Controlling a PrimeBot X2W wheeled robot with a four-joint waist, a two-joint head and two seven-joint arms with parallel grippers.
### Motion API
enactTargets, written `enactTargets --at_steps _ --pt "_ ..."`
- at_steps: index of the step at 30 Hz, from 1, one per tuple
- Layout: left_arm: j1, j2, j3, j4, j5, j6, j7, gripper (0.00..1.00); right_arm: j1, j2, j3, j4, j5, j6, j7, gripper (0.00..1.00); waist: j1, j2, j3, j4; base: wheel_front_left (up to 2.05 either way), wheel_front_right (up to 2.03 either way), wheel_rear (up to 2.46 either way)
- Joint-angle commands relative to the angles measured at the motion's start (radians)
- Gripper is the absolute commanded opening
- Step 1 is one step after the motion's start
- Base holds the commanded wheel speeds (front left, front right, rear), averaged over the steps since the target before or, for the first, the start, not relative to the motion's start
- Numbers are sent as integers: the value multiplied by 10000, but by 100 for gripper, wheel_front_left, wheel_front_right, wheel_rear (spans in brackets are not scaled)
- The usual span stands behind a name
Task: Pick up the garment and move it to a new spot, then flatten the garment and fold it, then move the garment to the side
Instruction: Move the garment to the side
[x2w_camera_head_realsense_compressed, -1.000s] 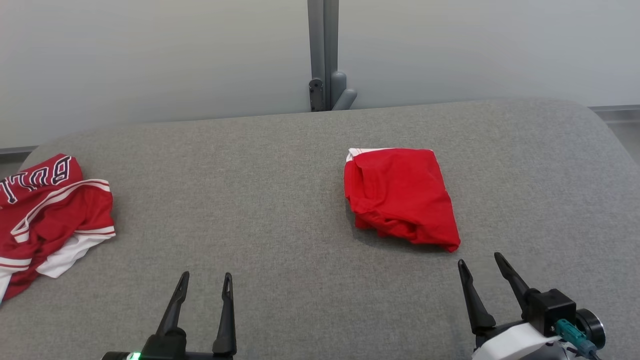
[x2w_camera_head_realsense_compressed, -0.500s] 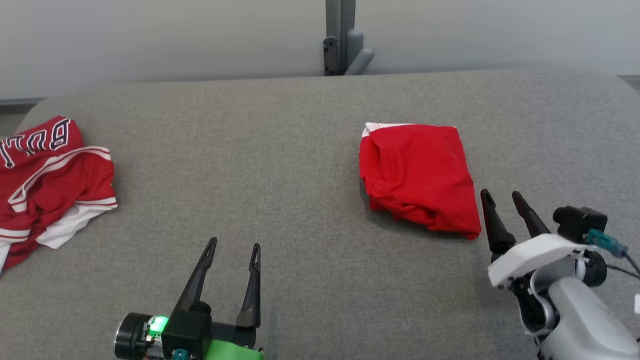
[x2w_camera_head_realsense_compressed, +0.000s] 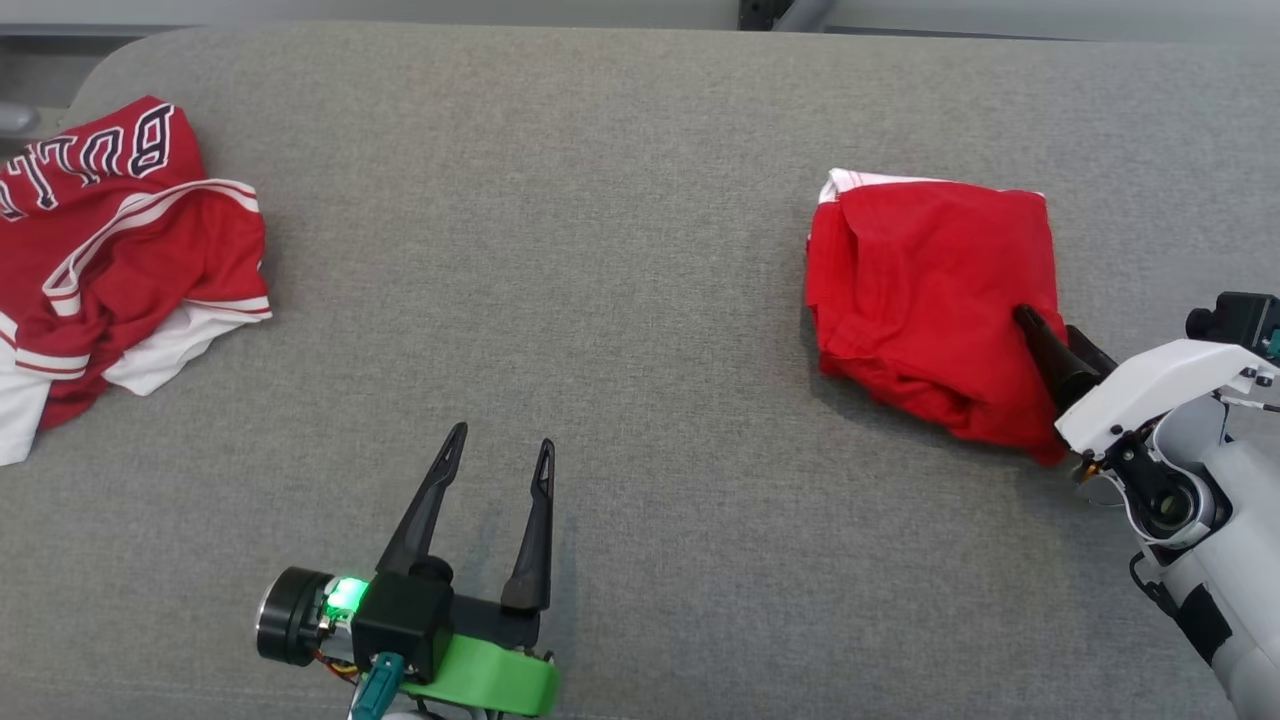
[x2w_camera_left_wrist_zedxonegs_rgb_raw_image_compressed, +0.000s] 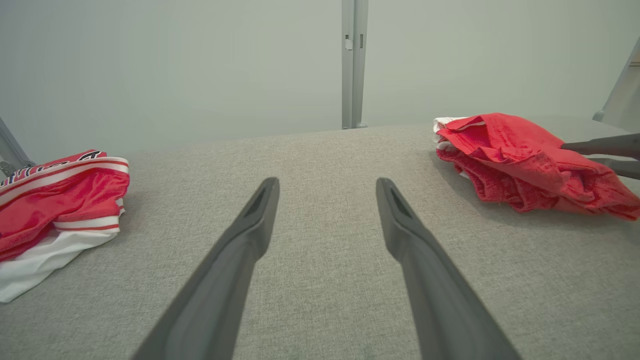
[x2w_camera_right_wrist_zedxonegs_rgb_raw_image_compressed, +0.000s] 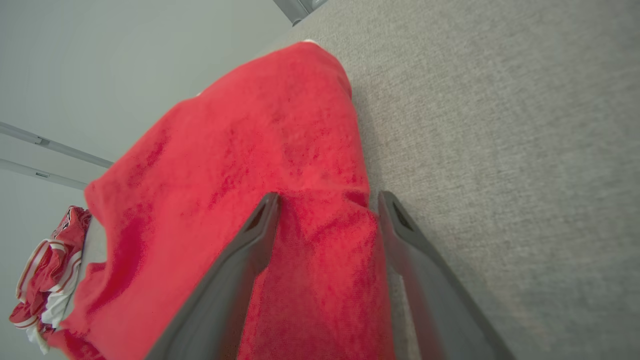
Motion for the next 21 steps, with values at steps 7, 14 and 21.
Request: enactTargets --at_steps 7,14,21 --pt "-365 14 -214 60 -136 147 -21 100 -239 -507 674 457 934 -6 757 100 -1 0 404 543 0 0 0" --pt "-338 14 -261 57 -116 191 -22 100 -355 -1028 1398 239 1029 -6 799 0 -1 0 453 453 0 0 0" --pt "-515 14 -168 -46 -3 121 -22 100 -845 -1679 1925 -129 731 -6 331 0 -1 0 766 -15 0 0 0"
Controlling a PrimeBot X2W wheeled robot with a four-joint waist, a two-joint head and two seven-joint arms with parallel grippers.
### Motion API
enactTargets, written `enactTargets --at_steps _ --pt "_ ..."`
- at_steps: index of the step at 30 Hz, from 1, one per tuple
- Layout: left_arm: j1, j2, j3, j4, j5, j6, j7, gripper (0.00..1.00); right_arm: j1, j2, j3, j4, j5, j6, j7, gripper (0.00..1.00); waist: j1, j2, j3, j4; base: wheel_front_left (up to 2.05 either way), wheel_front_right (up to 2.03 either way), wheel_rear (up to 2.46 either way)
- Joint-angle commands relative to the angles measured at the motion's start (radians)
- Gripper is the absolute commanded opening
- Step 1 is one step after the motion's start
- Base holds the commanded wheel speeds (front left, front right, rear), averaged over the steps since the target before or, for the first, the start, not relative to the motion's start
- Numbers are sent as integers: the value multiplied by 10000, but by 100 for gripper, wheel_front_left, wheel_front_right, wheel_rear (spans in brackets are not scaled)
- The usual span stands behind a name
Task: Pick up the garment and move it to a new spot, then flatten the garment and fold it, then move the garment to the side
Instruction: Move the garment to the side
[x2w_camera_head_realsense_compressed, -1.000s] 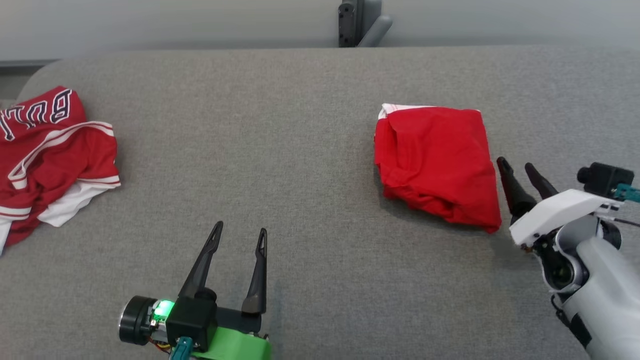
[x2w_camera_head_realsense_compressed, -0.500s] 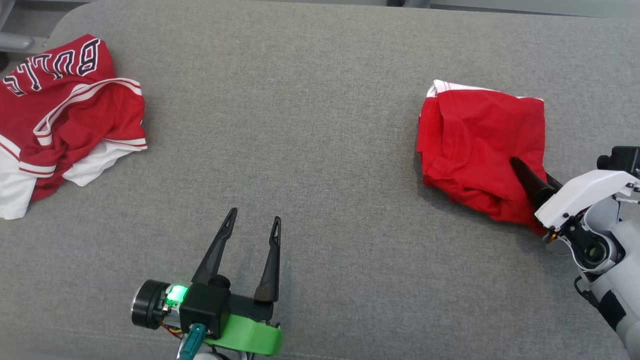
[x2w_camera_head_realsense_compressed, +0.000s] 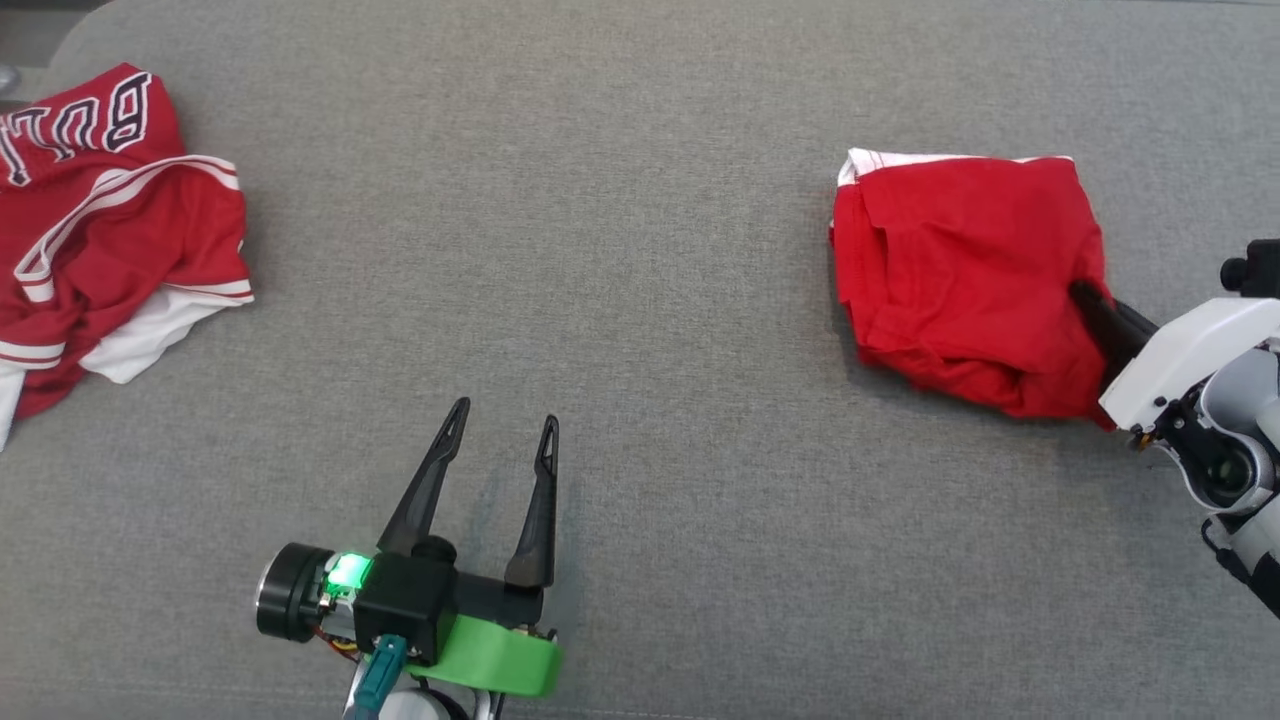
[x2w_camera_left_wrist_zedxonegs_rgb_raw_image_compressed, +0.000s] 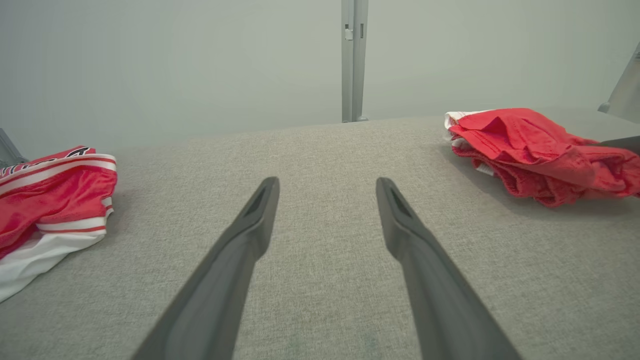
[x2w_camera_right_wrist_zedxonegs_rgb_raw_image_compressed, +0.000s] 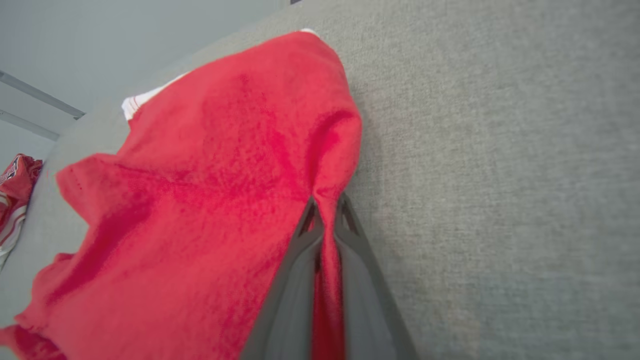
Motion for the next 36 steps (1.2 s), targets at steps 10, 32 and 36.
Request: enactTargets --at_steps 10,32,36 --pt "-684 179 253 -209 504 -308 -20 100 -1051 -601 757 -311 -371 -14 -1012 0 -1 -1 1030 -1826 0 0 0" --pt "-2195 1403 -121 -1042 1119 -578 -20 100 -3396 -6 2331 1653 -3364 -14 -3102 0 -1 -1 2989 -4695 0 0 0" --pt "-2759 1460 -303 -1367 1213 -672 -19 100 -4085 -280 1697 1930 -4765 -14 -3102 0 -1 -1 3586 -4373 0 0 0"
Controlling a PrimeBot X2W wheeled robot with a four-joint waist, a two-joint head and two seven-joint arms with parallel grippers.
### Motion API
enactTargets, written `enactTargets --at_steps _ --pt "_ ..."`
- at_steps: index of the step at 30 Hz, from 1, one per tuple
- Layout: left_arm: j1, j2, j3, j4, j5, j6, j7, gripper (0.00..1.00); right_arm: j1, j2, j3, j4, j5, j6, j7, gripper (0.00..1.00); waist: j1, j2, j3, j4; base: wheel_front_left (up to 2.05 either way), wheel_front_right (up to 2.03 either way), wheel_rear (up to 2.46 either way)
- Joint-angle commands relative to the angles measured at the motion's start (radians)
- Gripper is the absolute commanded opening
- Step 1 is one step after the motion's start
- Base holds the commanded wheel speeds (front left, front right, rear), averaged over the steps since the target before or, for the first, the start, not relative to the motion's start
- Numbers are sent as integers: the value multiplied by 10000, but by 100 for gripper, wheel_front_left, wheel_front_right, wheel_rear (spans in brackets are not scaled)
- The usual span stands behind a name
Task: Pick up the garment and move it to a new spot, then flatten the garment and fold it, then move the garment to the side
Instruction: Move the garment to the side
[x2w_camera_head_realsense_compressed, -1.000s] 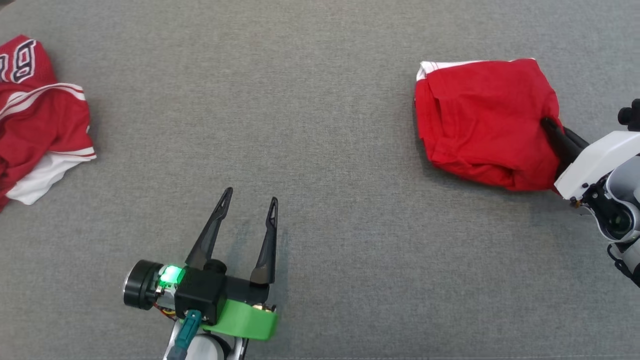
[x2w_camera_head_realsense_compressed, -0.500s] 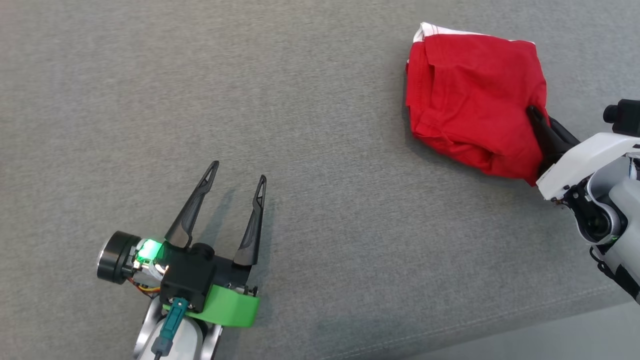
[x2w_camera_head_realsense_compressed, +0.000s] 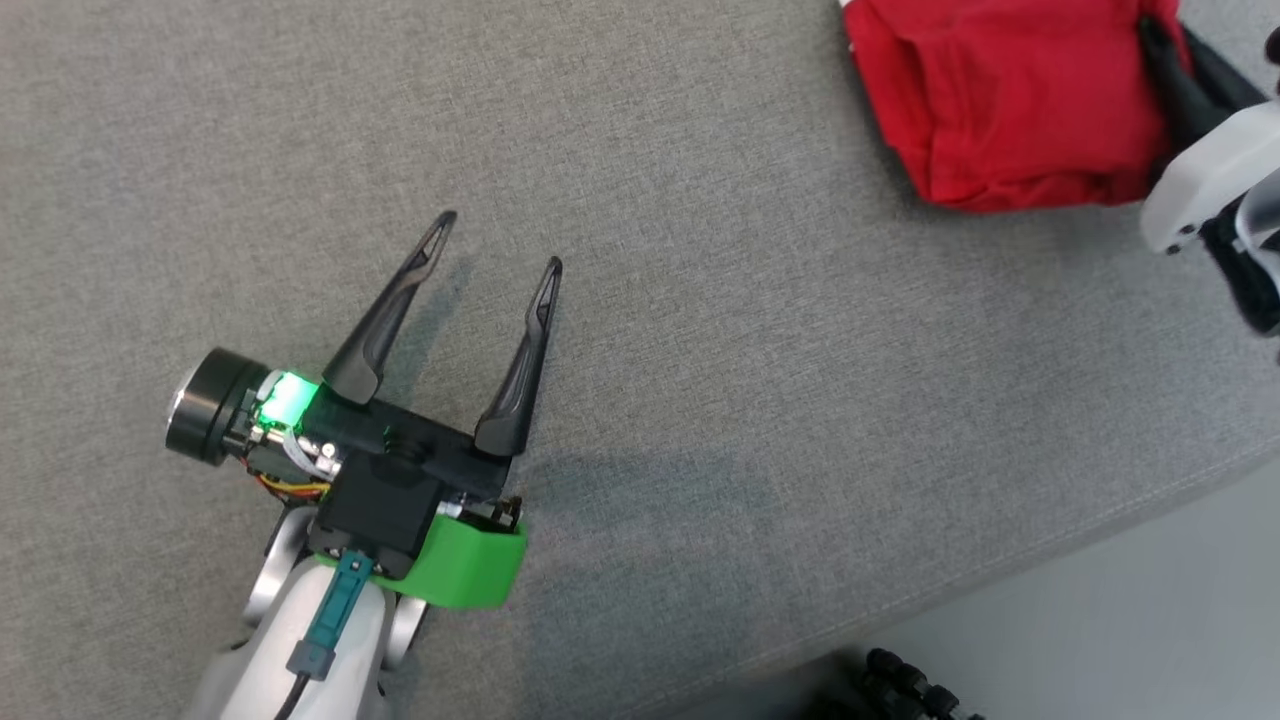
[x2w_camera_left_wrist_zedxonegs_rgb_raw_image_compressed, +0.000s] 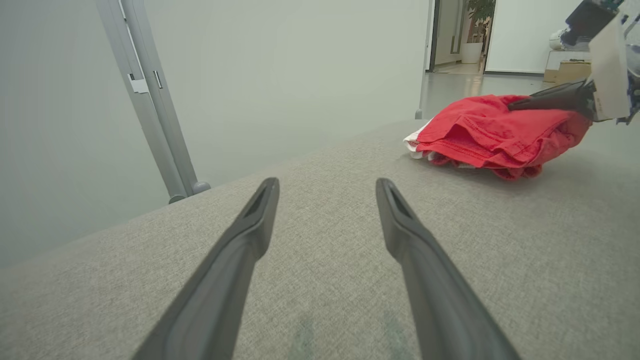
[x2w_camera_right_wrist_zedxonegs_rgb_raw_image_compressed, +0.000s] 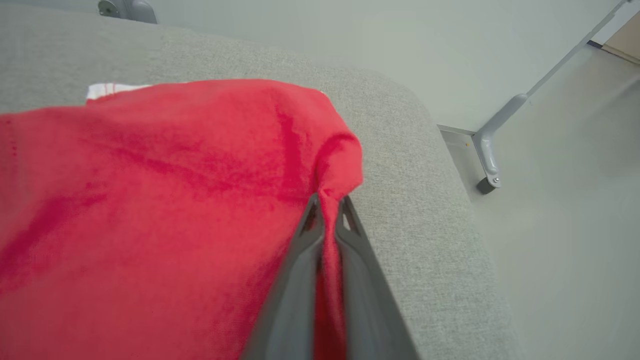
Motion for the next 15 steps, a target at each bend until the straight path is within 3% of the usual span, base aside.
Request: enactTargets --at_steps 1,15 --pt "-361 81 -48 -148 72 -36 -19 100 -199 -152 -229 104 -382 -16 -34 0 -2 -1 948 225 0 0 0" --pt "-1025 110 -351 -1101 -13 133 -19 100 -968 -1425 -2261 714 -2202 -16 -38 0 -2 -1 1906 1318 0 0 0"
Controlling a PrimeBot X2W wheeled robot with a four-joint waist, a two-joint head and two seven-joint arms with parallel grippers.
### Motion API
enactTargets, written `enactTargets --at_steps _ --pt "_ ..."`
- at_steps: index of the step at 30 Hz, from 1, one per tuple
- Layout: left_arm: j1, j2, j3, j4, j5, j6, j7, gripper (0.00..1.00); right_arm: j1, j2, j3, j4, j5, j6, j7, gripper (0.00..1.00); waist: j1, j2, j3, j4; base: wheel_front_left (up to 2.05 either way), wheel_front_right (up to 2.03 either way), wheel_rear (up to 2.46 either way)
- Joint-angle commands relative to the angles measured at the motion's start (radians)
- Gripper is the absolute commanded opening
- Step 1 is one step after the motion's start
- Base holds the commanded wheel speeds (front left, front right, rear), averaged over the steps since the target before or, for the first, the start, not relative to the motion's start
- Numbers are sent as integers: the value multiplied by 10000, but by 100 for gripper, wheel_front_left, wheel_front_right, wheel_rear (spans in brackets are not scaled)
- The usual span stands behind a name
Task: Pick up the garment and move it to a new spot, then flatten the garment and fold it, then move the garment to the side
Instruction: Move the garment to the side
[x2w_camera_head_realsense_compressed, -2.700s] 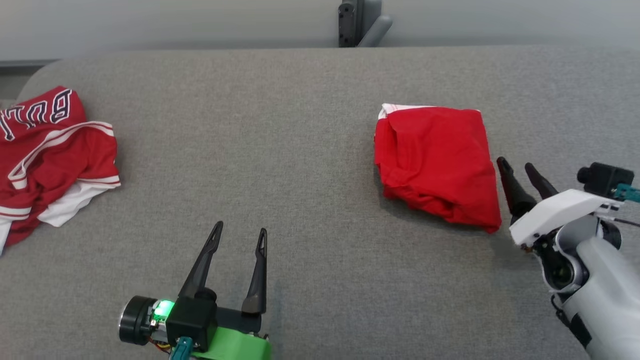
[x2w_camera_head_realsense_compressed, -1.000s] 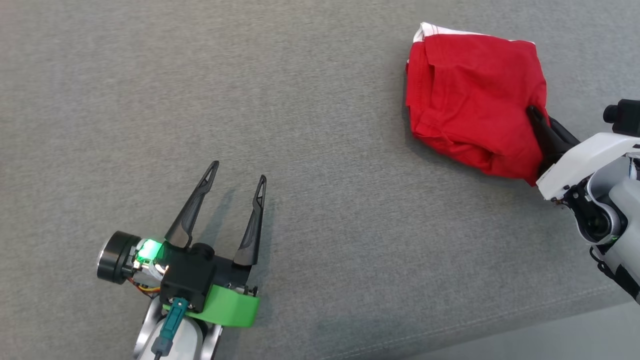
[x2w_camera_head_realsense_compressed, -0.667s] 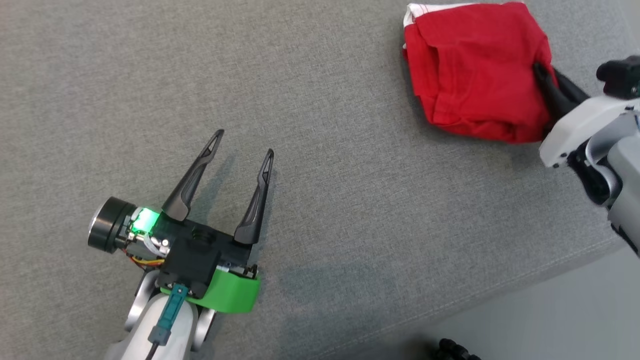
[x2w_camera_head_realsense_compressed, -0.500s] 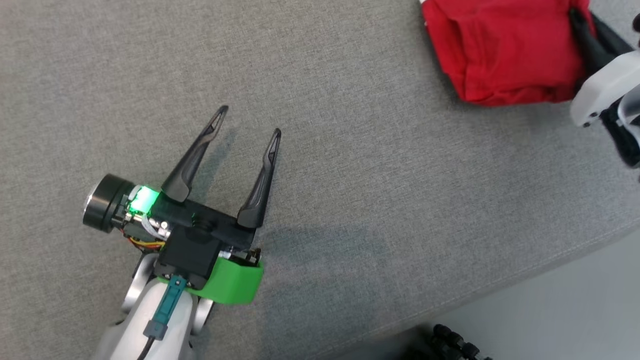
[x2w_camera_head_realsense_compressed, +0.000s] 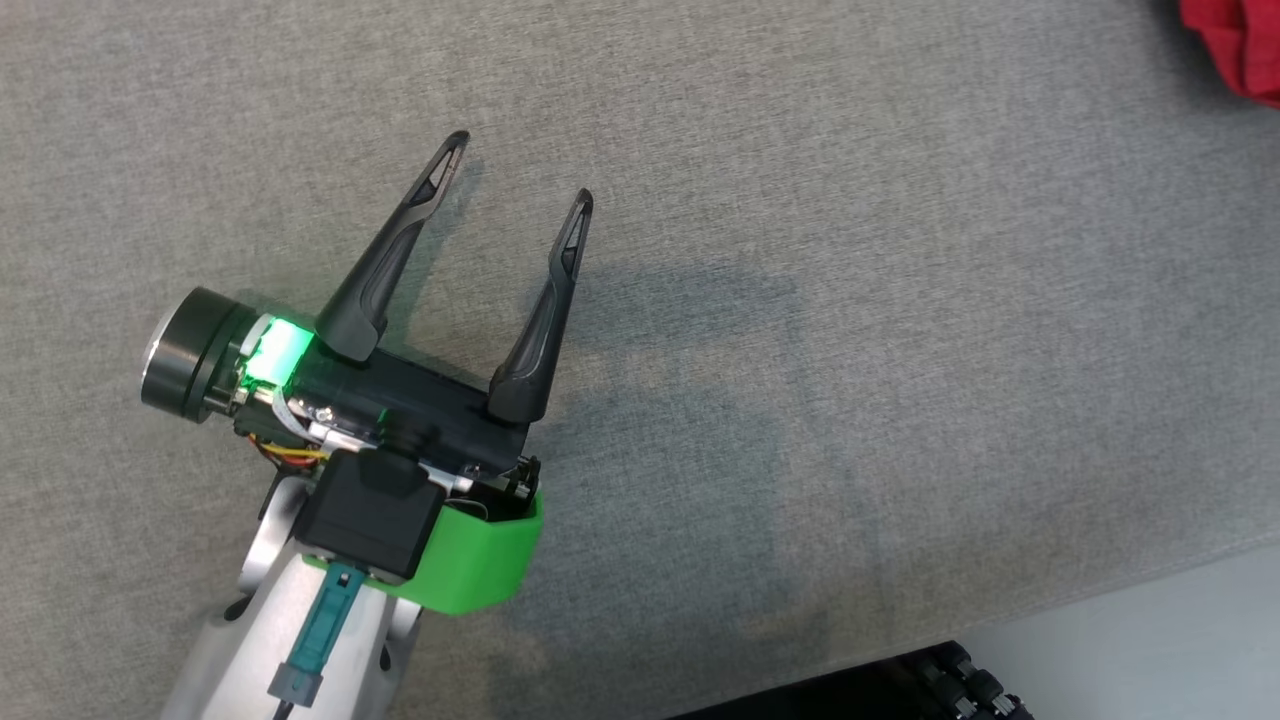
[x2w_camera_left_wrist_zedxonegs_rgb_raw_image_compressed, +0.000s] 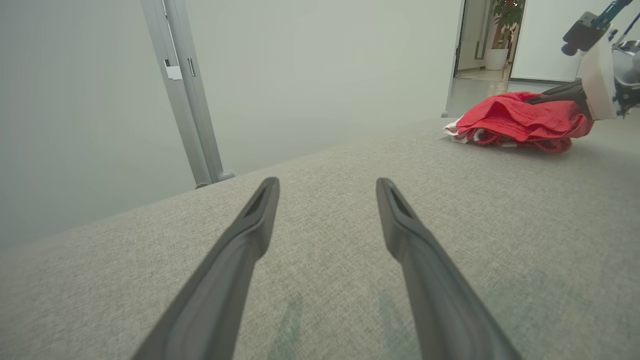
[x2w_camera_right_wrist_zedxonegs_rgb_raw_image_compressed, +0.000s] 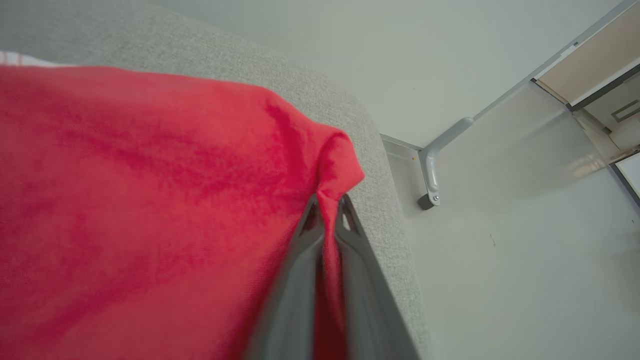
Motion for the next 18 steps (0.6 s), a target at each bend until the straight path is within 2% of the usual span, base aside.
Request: enactTargets --at_steps 1,9,18 --pt "-145 71 0 -30 -31 42 -19 100 -102 -65 -65 71 -135 -18 -37 0 -1 -1 277 294 0 0 0" --pt "-99 130 -200 -91 -80 167 -20 100 130 -229 -948 444 -800 -18 -37 0 -1 -1 178 490 0 0 0" --pt "14 204 -326 -110 -156 363 -19 100 776 -395 -2173 216 -1320 -18 -38 0 -1 -1 23 650 0 0 0"
